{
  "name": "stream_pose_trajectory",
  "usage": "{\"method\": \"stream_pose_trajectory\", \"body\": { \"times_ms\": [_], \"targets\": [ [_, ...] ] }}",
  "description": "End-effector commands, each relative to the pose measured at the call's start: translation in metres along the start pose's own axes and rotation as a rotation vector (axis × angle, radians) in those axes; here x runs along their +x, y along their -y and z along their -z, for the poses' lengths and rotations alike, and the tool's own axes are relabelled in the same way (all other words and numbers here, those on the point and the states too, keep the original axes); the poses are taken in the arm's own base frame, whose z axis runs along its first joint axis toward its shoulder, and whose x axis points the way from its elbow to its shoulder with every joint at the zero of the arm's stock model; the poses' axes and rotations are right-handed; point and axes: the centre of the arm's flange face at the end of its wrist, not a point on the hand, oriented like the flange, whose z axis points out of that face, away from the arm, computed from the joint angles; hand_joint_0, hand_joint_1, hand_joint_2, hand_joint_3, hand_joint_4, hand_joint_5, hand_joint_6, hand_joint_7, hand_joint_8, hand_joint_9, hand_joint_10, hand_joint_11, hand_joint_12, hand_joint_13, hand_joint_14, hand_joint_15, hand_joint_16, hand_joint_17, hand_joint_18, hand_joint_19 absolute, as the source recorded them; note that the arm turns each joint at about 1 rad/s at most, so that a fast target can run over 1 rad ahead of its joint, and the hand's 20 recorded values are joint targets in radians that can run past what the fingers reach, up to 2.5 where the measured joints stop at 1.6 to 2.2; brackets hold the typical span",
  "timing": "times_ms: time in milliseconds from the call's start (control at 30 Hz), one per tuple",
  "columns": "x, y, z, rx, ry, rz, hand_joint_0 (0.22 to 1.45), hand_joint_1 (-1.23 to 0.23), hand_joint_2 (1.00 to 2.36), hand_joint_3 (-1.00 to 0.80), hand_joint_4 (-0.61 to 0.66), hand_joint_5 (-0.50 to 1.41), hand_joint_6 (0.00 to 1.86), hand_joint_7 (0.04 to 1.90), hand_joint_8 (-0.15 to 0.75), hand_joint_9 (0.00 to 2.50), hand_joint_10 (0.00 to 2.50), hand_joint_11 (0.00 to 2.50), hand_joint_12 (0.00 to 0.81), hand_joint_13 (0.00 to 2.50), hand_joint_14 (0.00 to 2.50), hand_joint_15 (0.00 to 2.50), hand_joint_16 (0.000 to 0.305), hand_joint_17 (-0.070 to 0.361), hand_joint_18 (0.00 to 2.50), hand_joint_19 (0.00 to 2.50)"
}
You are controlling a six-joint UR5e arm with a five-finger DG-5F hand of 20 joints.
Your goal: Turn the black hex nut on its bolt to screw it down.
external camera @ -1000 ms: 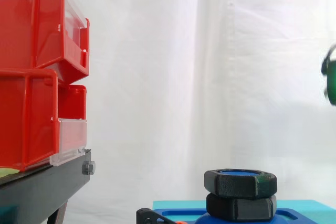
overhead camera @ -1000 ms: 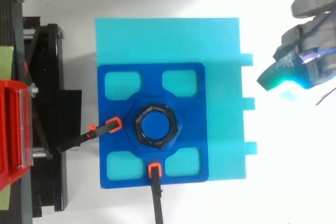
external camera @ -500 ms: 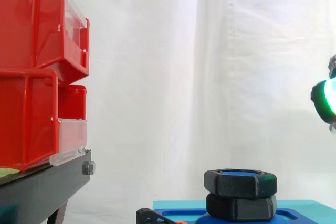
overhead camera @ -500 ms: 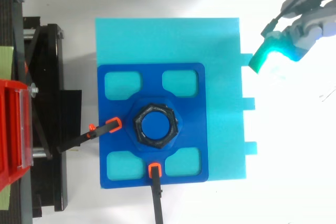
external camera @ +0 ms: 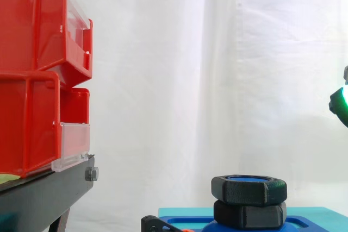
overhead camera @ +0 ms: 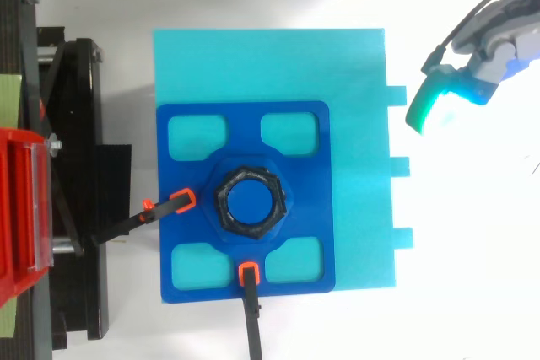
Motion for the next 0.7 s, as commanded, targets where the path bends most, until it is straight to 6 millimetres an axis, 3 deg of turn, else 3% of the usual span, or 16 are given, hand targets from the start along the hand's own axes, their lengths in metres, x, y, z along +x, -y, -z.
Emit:
{"method": "stream_pose_trajectory", "body": {
  "times_ms": [0, 167, 233, 300, 333, 400, 667],
  "targets": [
    [-0.0003, 0.0004, 0.0003, 0.001, 0.000, 0.000, 0.49, -0.53, 1.00, -0.50, 0.13, -0.21, 0.50, 0.89, 0.226, 0.66, 0.01, 0.32, 0.286, 0.73, 0.01, 0.36, 0.043, 0.097, 0.56, 0.39],
    [-0.0008, -0.0001, -0.0002, 0.000, 0.001, 0.001, 0.49, -0.53, 1.00, -0.50, 0.11, -0.20, 0.50, 0.88, 0.221, 0.69, 0.01, 0.30, 0.291, 0.75, 0.01, 0.35, 0.042, 0.094, 0.64, 0.39],
    [-0.0003, 0.0004, 0.0003, 0.001, 0.000, 0.000, 0.48, -0.52, 1.00, -0.49, 0.08, -0.19, 0.50, 0.83, 0.214, 0.57, 0.01, 0.18, 0.301, 0.59, 0.01, 0.25, 0.041, 0.093, 0.61, 0.38],
    [0.0003, -0.0001, 0.0000, 0.000, -0.001, -0.001, 0.47, -0.47, 1.00, -0.50, 0.07, -0.21, 0.50, 0.76, 0.216, 0.39, 0.00, 0.03, 0.322, 0.41, 0.00, 0.13, 0.044, 0.100, 0.50, 0.32],
    [0.0003, -0.0001, 0.0000, 0.000, -0.001, -0.001, 0.48, -0.36, 1.00, -0.50, 0.06, -0.22, 0.50, 0.72, 0.208, 0.21, 0.00, 0.00, 0.337, 0.21, 0.00, 0.02, 0.046, 0.103, 0.37, 0.26],
    [-0.0003, 0.0004, 0.0003, 0.001, 0.000, 0.000, 0.47, -0.27, 1.00, -0.50, 0.05, -0.24, 0.50, 0.68, 0.209, 0.09, 0.00, 0.00, 0.351, 0.13, 0.00, 0.00, 0.047, 0.106, 0.29, 0.20],
    [-0.0003, 0.0004, 0.0003, 0.001, 0.000, 0.000, 0.49, -0.24, 1.00, -0.50, -0.03, -0.27, 0.50, 0.62, 0.118, 0.00, 0.00, 0.00, 0.299, 0.00, 0.00, 0.00, 0.040, 0.090, 0.00, 0.14]
  ]
}}
